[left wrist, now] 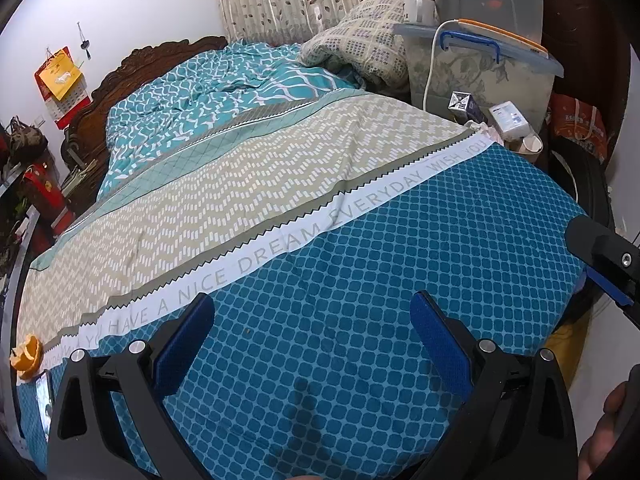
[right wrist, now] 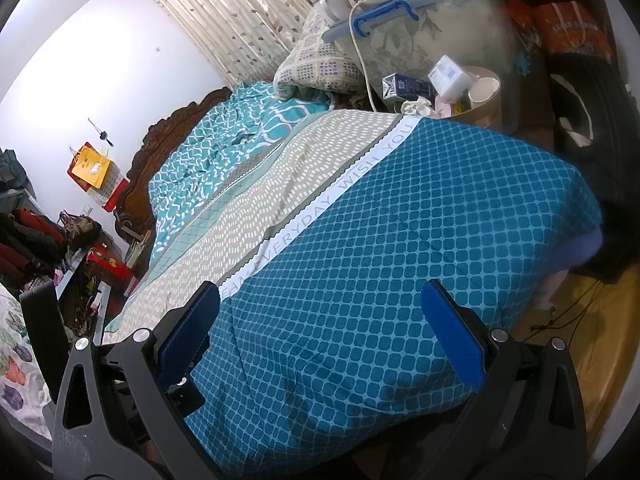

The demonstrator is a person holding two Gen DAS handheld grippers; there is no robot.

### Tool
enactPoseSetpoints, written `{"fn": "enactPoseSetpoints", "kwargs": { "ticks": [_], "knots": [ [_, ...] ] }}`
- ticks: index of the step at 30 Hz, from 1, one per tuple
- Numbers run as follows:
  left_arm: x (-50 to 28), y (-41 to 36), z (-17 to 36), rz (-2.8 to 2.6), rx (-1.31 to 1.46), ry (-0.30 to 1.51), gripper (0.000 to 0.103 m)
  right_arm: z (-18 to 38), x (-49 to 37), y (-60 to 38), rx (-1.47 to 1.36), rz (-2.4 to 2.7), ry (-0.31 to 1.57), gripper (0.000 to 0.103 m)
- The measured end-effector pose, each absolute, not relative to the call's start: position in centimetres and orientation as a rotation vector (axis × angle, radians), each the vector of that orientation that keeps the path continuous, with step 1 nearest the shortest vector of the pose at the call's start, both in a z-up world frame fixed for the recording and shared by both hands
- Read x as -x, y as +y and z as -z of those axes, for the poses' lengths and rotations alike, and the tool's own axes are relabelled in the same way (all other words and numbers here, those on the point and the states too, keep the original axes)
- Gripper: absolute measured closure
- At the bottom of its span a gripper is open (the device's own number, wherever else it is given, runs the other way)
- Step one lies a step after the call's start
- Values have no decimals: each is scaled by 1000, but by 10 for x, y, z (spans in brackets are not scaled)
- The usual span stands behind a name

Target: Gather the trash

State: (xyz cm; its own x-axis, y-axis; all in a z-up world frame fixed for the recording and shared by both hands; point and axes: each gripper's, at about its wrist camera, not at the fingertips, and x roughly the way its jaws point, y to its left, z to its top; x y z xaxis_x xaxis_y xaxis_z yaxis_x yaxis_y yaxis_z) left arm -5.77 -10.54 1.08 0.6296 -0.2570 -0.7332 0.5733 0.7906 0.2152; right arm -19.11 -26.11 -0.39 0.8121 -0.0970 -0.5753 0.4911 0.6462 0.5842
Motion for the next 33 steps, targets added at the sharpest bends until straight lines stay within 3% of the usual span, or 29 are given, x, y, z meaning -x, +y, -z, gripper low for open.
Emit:
{"fn": "enactPoseSetpoints", "kwargs": {
  "ticks": [33],
  "knots": [
    [57, -106, -5, 498, -470, 760, 9, 5, 191, -263, -814, 356, 533, 3]
  ]
}}
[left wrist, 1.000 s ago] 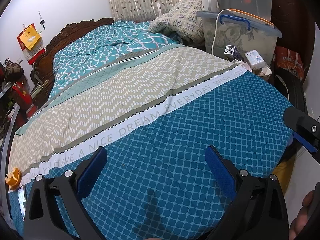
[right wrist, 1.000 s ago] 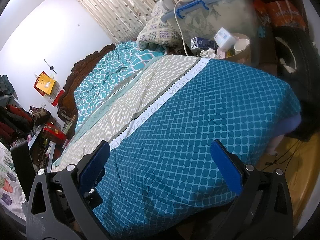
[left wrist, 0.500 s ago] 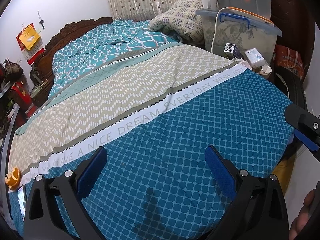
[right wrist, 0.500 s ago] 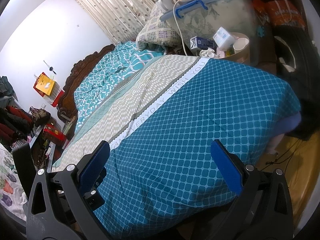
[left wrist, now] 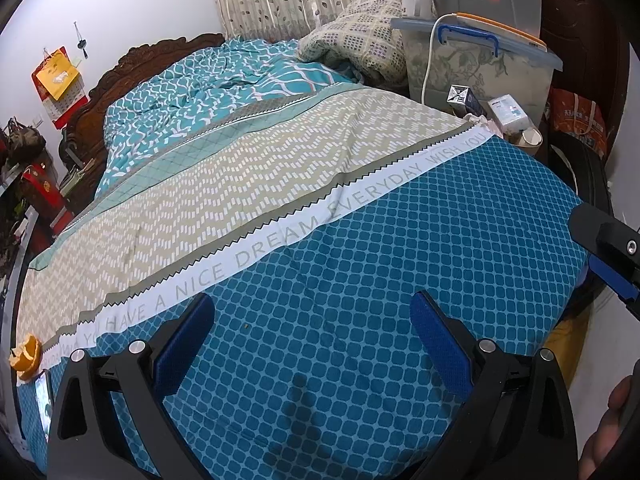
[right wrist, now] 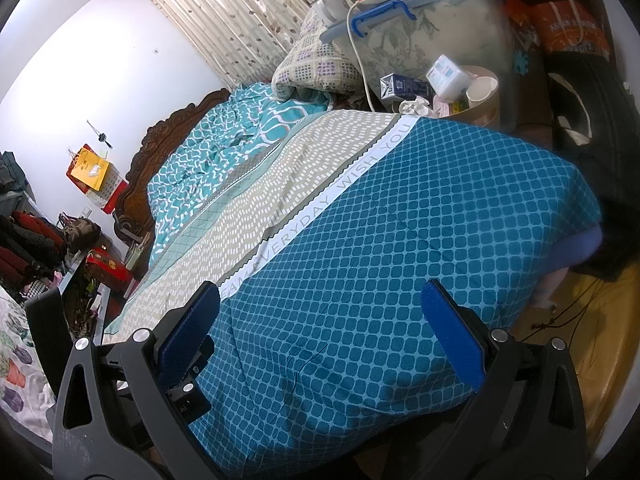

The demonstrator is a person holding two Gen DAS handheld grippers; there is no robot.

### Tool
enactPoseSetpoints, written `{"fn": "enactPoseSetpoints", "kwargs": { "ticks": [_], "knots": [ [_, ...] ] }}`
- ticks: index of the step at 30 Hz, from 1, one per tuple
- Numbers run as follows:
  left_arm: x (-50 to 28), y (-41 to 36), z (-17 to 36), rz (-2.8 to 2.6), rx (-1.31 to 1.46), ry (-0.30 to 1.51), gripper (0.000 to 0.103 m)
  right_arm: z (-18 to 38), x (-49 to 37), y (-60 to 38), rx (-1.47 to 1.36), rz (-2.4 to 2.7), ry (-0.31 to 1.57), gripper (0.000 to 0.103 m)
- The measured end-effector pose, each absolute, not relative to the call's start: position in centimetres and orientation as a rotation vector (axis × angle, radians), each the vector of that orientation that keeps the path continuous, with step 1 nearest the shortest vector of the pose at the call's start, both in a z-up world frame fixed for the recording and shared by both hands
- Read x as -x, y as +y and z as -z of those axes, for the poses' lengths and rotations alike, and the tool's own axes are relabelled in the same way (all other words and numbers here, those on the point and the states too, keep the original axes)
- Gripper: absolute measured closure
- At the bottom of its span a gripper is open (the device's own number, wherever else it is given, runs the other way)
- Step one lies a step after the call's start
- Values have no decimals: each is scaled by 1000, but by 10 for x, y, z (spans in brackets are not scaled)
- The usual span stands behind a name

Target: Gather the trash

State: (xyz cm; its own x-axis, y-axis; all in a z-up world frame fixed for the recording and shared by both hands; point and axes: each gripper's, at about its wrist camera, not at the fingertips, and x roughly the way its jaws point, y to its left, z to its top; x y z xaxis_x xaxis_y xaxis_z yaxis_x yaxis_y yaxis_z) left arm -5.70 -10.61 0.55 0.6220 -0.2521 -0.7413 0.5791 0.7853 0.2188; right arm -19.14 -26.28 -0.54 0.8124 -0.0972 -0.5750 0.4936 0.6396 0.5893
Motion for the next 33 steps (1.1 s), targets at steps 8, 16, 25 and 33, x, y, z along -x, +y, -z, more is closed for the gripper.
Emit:
{"fn": "enactPoseSetpoints", "kwargs": {
  "ticks": [8, 16, 25, 33],
  "knots": [
    [57, -105, -2, 498, -472, 766, 9, 5, 192, -263, -814, 356, 532, 3],
    [56, -104, -2, 497, -471, 766, 9, 5, 191, -263, -813, 356, 531, 3],
    [56, -101, -1, 497, -473, 766, 9, 5, 191, -262, -811, 357, 536, 3],
    [53, -99, -2, 491, -472, 770, 9, 5, 190, -262, -811, 357, 537, 3]
  ]
}}
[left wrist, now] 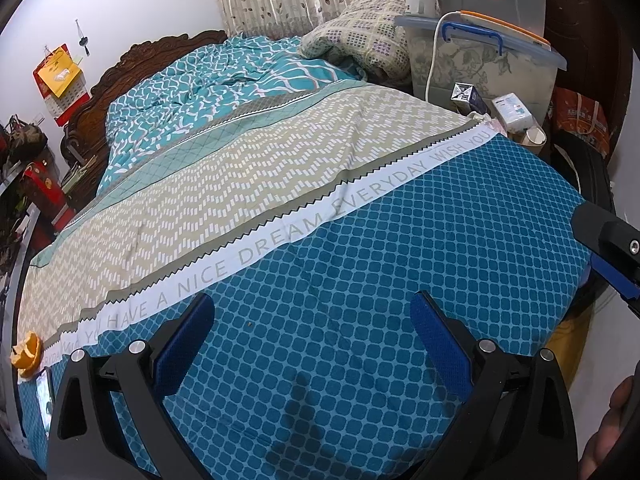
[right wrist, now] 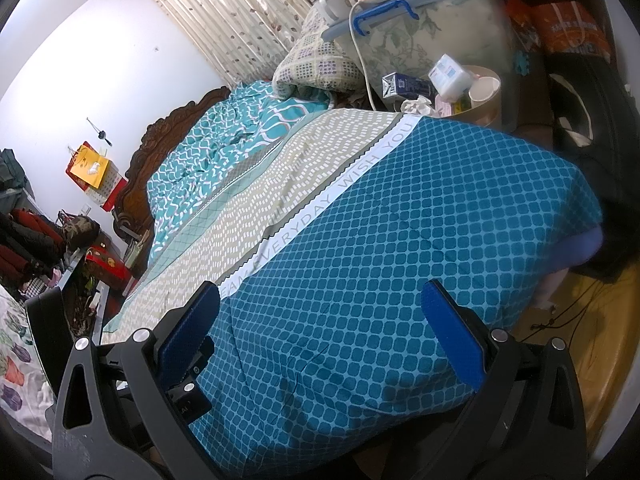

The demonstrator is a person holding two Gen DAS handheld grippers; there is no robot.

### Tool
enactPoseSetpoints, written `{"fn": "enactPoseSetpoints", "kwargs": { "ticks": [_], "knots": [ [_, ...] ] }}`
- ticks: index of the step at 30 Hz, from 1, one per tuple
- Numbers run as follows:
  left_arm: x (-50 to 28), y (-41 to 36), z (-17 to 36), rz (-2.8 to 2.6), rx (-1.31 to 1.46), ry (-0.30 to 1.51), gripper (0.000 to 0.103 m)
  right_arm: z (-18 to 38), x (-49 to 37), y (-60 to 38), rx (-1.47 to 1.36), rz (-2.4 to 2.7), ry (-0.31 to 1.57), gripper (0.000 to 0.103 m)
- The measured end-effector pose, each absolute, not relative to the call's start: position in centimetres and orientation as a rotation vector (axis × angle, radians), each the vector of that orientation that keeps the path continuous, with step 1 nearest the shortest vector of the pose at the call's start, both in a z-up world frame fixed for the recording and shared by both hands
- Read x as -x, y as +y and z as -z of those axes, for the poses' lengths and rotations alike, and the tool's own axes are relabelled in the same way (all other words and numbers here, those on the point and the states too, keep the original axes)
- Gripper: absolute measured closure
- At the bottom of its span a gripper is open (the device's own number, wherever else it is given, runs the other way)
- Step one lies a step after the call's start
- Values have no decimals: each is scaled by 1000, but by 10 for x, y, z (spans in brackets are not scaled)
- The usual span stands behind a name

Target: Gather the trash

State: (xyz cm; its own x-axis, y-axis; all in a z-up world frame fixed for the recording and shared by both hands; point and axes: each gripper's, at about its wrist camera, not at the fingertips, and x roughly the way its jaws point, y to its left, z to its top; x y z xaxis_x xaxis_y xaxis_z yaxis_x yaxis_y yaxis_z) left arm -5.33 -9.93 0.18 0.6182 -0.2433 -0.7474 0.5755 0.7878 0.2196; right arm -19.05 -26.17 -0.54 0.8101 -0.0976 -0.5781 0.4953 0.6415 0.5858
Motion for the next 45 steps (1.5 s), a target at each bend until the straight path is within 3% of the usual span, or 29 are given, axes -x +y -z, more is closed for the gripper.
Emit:
{"fn": "enactPoseSetpoints", "kwargs": {
  "ticks": [45],
  "knots": [
    [50, -95, 2, 497, -468, 784, 9, 6, 188, -263, -811, 356, 542, 3]
  ]
}}
